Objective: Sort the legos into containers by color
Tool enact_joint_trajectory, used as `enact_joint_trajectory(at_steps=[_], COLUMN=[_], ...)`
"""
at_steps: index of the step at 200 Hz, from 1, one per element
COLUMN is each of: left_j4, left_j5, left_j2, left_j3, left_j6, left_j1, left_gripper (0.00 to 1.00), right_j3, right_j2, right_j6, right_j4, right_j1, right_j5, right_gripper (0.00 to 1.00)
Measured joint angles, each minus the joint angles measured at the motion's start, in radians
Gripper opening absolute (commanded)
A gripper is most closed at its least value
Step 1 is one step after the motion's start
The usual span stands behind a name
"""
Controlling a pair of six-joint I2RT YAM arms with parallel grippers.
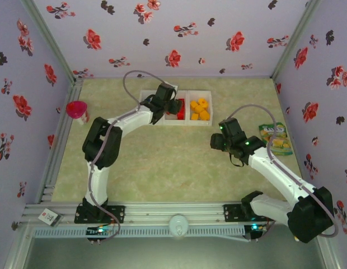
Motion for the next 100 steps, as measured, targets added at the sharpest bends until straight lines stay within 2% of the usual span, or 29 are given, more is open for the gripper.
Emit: enact_joint_trajectory(at_steps=[35,70,100], left_j4=[0.006,0.014,0.014], left_j5=[0.003,0.002,-0.002], left_j2=[-0.203,-0.431,-0.548], left_j3=[-0.148,-0.292,-0.392], left_j6=[-0.001,-0.004,-0.013], left_j1=[0.0,0.0,0.0], left_gripper=[0.56,0.58,0.6], right_j3=[-0.006,-0.029,-0.047], right_j2=[0.031,0.102,0.155], right_j6=[0.018,0.05,0.062], right_j4=[-0.002,0.009,0.05], right_j1=[-0.019,-0.098,-0.172], right_j5=[0.009,-0.003,-0.048], right_gripper=[0.75,0.81,0.87])
